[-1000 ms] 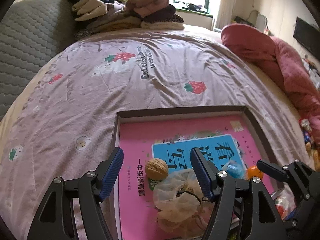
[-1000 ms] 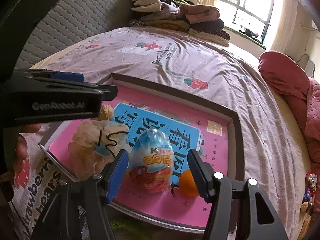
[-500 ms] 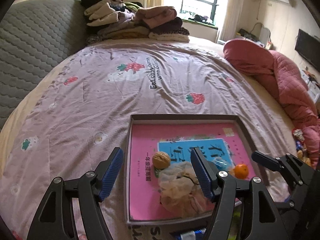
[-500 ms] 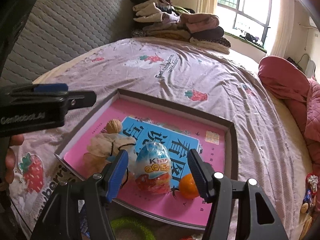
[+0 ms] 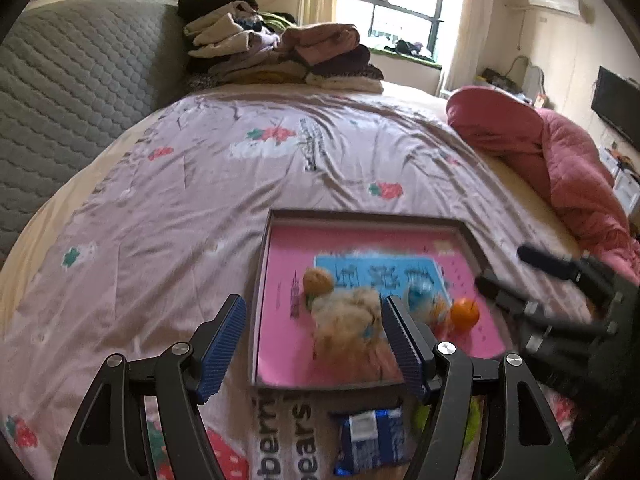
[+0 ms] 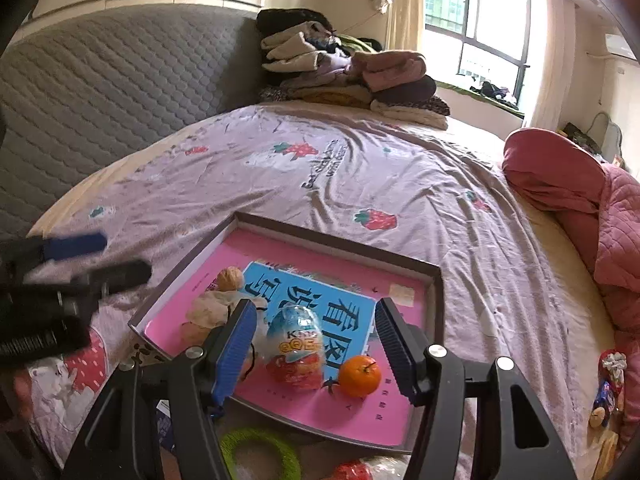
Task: Organize objects
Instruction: 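Open both tools and withdraw them from the tray, then move both tools toward the orange and the wrapped candy bag on the bed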
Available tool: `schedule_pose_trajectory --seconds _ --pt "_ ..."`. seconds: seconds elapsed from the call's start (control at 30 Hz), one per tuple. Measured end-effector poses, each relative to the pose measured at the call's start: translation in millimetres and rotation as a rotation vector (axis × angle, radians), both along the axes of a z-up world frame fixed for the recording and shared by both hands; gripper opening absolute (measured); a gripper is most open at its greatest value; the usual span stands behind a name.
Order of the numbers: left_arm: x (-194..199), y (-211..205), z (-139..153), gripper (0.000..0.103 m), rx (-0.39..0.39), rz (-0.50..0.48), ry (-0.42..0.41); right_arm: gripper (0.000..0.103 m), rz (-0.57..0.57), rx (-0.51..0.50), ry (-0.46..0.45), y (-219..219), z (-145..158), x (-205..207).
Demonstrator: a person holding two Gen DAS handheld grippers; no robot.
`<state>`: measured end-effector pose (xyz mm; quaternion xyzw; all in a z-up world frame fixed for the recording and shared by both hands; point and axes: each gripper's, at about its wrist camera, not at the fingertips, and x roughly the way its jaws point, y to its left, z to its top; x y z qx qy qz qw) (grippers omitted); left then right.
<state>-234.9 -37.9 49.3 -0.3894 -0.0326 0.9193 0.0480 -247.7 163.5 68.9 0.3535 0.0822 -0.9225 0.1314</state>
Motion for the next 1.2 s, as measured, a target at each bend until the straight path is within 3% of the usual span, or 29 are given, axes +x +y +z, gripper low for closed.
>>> schedule_pose_trajectory --seconds 0.23,0.67,1.2 --pt "22.1 8.1 -13.8 0.072 -0.036 -0.018 -0.008 0.061 -0.021 0.009 0.045 10.3 13.0 21.6" --pt "52.4 8.8 -2.3 0.072 -0.044 -0.002 0.056 0.062 -0.039 -0.034 0.082 24.5 26.2 53.8" --pt "80.8 16.4 -7.9 0.072 -0.086 -0.072 0.107 0.063 -0.093 -0.101 0.107 49.8 30.6 81.8"
